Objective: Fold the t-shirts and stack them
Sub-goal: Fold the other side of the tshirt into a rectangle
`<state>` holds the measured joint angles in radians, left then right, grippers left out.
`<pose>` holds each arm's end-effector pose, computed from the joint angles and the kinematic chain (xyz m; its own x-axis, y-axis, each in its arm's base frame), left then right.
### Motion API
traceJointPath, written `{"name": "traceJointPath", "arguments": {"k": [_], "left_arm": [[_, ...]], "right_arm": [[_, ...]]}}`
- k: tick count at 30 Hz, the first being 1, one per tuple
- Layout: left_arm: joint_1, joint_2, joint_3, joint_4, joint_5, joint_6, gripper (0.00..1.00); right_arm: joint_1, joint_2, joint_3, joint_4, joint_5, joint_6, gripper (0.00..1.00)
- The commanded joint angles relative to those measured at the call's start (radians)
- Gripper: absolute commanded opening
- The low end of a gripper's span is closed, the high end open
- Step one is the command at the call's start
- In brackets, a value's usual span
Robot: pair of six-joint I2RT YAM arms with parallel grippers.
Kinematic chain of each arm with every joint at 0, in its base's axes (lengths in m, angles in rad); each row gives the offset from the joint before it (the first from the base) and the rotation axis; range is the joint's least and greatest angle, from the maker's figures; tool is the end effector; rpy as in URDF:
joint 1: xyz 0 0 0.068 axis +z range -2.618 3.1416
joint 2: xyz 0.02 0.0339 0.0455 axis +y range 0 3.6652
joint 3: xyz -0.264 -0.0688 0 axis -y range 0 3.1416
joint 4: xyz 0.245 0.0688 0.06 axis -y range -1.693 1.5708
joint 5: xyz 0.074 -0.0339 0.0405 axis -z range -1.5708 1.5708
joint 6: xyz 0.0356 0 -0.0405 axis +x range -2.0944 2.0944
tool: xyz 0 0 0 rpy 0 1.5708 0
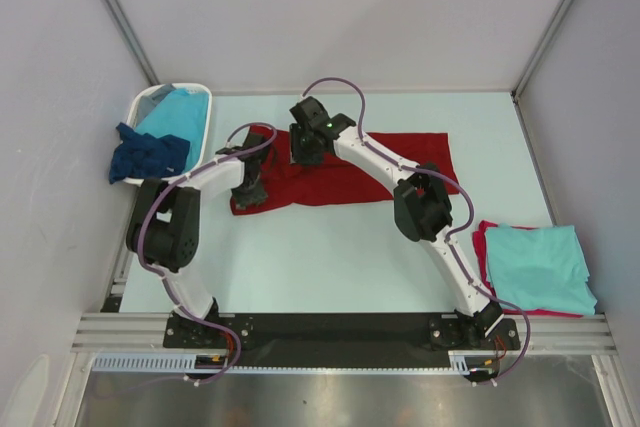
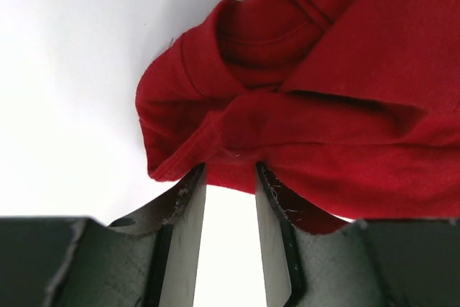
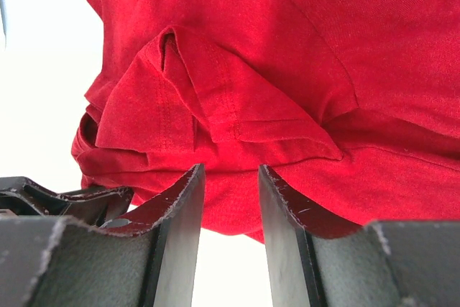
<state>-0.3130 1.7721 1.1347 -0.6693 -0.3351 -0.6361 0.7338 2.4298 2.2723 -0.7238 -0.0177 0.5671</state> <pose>0.3209 -0.0915 0.1707 -0.8630 -0.3104 -0.3986 -0.3774 0.9206 0.1003 0.4013 0.3628 0.2222 -0.8475 -0.0410 -0.5292 -0.2640 0.8975 0.3532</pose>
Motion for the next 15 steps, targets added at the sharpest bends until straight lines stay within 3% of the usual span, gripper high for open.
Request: {"name": "traceJointPath", "arguments": {"k": [1, 15], "left_arm": [[0.002, -0.051, 0.014, 0.002, -0.01, 0.001, 0.4], [0.02, 0.095, -0.007, 0.033, 0.096, 0.007, 0.27]], "right_arm": [[0.001, 0.018, 0.026, 0.021, -0.022, -0.013, 0.41], [-0.002, 0.031, 0.016, 0.021, -0.036, -0.007, 0.41]]}}
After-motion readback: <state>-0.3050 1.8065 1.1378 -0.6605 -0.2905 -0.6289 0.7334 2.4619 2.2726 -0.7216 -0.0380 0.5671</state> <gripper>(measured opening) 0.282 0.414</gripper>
